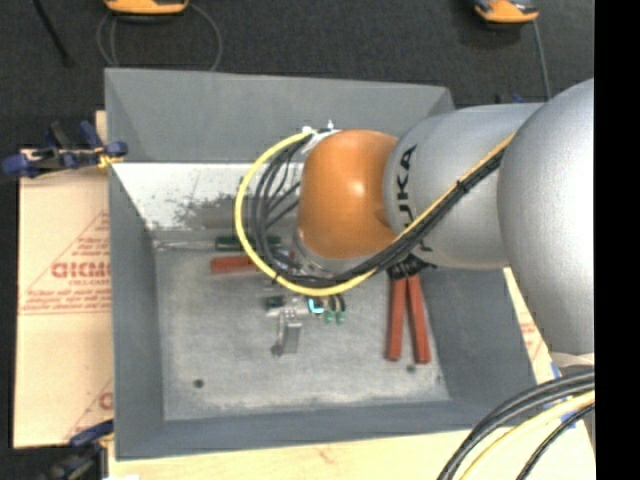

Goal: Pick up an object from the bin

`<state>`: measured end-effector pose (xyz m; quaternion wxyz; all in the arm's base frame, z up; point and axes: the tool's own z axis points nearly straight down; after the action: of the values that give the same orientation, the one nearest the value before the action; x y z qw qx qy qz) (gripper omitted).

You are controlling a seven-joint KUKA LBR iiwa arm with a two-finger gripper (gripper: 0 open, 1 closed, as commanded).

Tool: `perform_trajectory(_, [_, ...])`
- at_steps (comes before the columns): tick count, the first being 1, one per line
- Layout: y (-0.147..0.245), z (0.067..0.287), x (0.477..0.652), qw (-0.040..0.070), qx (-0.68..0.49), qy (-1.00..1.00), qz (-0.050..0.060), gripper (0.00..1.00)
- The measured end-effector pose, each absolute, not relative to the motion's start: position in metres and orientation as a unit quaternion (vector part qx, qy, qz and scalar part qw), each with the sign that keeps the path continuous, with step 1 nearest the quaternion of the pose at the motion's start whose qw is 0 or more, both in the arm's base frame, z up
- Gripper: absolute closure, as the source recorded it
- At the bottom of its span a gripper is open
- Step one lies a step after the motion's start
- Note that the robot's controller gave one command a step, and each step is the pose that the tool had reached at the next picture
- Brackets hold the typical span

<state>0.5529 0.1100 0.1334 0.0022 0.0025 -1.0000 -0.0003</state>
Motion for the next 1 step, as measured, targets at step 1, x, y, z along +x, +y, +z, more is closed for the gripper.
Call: perform_trajectory(1, [0.0608,0.0665,0.5865,0.001,-0.026,-1.000,0.001,0.00])
